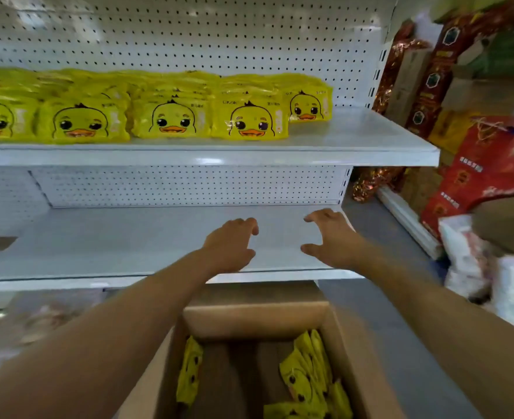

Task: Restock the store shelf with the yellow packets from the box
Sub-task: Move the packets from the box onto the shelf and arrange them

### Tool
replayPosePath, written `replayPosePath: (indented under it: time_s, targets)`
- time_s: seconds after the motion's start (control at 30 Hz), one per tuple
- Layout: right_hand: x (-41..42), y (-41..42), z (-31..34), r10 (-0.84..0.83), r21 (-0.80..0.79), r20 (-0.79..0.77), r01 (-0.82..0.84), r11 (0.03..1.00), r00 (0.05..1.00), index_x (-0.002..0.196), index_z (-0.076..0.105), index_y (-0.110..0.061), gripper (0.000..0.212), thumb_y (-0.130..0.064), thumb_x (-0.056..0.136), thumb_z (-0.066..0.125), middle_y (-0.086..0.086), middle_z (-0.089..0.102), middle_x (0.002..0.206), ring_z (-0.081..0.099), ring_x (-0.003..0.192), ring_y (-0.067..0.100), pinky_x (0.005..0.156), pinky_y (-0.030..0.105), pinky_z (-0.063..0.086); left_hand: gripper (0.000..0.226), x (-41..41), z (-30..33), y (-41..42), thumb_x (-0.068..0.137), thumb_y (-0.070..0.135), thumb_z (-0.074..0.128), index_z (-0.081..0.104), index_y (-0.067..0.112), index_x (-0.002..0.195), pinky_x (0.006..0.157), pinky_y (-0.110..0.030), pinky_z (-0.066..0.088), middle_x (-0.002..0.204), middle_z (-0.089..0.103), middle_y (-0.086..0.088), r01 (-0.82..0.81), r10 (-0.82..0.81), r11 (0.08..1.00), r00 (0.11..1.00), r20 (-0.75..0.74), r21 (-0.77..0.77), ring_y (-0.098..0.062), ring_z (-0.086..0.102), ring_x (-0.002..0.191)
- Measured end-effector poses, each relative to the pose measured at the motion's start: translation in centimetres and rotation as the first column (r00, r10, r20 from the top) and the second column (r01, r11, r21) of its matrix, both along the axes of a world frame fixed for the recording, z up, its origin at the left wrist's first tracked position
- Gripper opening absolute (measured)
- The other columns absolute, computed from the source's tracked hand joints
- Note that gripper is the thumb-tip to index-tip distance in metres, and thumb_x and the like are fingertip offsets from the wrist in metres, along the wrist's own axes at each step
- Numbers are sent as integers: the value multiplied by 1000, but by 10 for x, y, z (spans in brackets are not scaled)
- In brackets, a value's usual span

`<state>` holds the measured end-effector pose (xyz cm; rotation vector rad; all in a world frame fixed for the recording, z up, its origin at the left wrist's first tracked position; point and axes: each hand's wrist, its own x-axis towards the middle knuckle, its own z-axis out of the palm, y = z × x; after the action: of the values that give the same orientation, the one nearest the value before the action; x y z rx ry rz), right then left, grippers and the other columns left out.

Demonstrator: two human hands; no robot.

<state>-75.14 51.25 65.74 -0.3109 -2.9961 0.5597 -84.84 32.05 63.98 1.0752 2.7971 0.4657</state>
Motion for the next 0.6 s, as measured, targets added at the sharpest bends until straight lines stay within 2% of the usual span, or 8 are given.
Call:
replayPosePath:
  time_s: [0.2, 0.3, 0.43, 0.53, 0.6]
  targets:
    - [24, -29, -77, -32, -126, 177, 55, 991, 984, 135, 38, -14, 59, -28, 84, 65, 6, 33, 139, 25, 131, 23, 98, 31, 32, 41, 8, -79, -51, 83, 18, 59, 47, 19, 122, 93, -36, 45, 123, 52, -1, -53, 76, 990, 980, 183, -131, -20, 51, 113]
    - [30, -31, -117, -56, -130, 275, 95, 987, 960, 137, 38, -13, 58, -28, 86, 61, 7, 33, 140, 27, 132, 24, 105, 32, 29, 42, 9, -118, -67, 84, 16, 57, 47, 17, 125, 97, -36, 42, 128, 52, -1, -60, 105, 980, 966, 234, -190, -21, 49, 117]
    - [37, -25, -168, -85, -55, 390, 116, 992, 917, 135, 40, -11, 53, -31, 89, 57, 10, 39, 139, 33, 130, 27, 109, 39, 30, 41, 16, -167, -76, 89, 19, 59, 46, 15, 128, 94, -34, 45, 125, 52, -5, -125, 189, 969, 932, 309, -213, -21, 52, 113]
    - [38, -16, -209, -89, -87, 470, 146, 985, 878, 135, 41, -11, 51, -27, 90, 58, 9, 39, 140, 34, 131, 25, 108, 36, 32, 36, 18, -206, -80, 87, 23, 62, 47, 21, 121, 87, -34, 50, 117, 55, -3, -179, 250, 960, 895, 369, -214, -16, 56, 101]
    - [36, -10, -236, -94, -98, 519, 169, 981, 849, 134, 40, -11, 50, -27, 90, 58, 8, 39, 140, 38, 129, 24, 105, 34, 35, 34, 19, -230, -80, 87, 25, 62, 47, 22, 117, 88, -38, 49, 118, 55, -2, -193, 281, 950, 872, 402, -245, -18, 55, 104]
